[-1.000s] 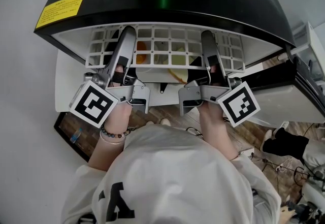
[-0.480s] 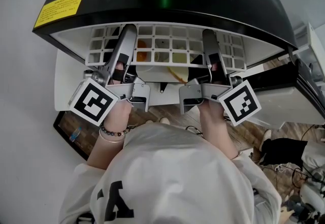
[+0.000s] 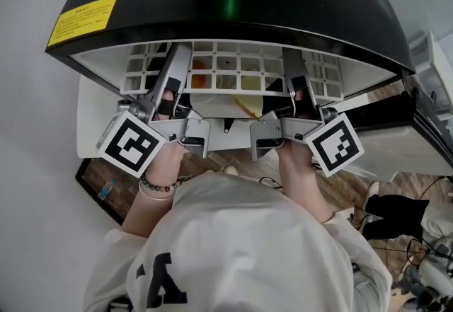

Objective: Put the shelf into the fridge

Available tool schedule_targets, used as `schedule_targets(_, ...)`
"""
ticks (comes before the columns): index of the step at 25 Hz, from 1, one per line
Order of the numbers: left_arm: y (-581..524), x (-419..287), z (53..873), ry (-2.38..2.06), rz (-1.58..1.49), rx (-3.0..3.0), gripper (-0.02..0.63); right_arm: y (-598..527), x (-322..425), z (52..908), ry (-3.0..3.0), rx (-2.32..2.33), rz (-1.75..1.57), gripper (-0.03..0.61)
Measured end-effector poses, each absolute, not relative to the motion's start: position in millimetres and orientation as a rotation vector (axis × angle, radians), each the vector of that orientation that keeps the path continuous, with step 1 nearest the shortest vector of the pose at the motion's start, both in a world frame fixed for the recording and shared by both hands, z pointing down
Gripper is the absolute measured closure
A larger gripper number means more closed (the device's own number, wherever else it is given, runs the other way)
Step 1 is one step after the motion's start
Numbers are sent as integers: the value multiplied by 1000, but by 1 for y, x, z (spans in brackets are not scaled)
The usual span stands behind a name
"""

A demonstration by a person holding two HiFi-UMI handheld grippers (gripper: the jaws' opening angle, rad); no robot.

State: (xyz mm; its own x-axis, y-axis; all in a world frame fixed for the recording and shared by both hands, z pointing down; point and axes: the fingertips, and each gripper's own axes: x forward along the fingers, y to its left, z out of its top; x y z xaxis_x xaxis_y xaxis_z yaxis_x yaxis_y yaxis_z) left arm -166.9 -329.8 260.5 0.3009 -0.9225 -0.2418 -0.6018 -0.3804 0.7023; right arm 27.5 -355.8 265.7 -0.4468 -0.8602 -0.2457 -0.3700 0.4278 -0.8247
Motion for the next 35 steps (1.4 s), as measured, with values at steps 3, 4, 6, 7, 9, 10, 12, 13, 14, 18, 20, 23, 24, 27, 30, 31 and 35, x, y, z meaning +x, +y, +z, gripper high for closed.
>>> schedule_targets(3, -331, -167, 260, -1352, -870, 2089, 411, -357, 27, 265, 2002, -1034, -929, 460)
schedule_targets(4, -331, -167, 260, -1354, -866, 2091, 411, -357, 27, 265, 2001, -1033, -929, 460)
schedule_targets(6, -332, -168, 260, -1363, -853, 2099, 411, -358, 28, 266, 2000, -1035, -930, 460)
schedule_targets(7, -332, -168, 260, -1364, -852, 2100, 411, -358, 28, 266, 1999, -1036, -930, 460)
schedule_targets(9, -333, -168, 260, -1361, -854, 2103, 410, -359, 27, 266, 1998, -1037, -929, 460)
schedule_targets(10, -334, -168, 260, -1359, -855, 2104, 410, -359, 27, 266, 1996, -1038, -929, 460)
schedule_targets(12, -334, -168, 260, -1358, -855, 2104, 410, -360, 27, 266, 1994, -1037, -929, 460)
schedule_targets(13, -335, -168, 260, -1359, -855, 2104, 410, -360, 27, 266, 1995, -1037, -929, 460)
schedule_targets(14, -335, -168, 260, -1360, -855, 2103, 410, -361, 27, 266, 1995, -1036, -929, 460)
schedule_targets(18, -336, -167, 260, -1345, -873, 2093, 408, -362, 27, 266, 1995, -1035, -930, 460)
schedule_targets(20, -337, -168, 260, -1346, -871, 2093, 408, -363, 27, 265, 1993, -1036, -930, 460)
schedule_targets(23, -338, -169, 260, -1359, -857, 2101, 408, -364, 26, 266, 1988, -1035, -937, 460)
schedule_targets(24, -338, -169, 260, -1362, -850, 2104, 408, -364, 26, 266, 1990, -1035, -939, 460)
schedule_targets(27, -338, -168, 261, -1363, -842, 2110, 405, -364, 26, 266, 2005, -1039, -929, 459)
schedule_targets(30, -340, -168, 259, -1363, -850, 2112, 405, -366, 26, 264, 2006, -1033, -922, 459)
schedule_targets(31, -340, -169, 260, -1363, -851, 2112, 405, -366, 26, 264, 2004, -1031, -924, 460)
schedule_targets(35, -339, -167, 260, -1348, -870, 2101, 405, -365, 26, 265, 2006, -1036, -925, 459)
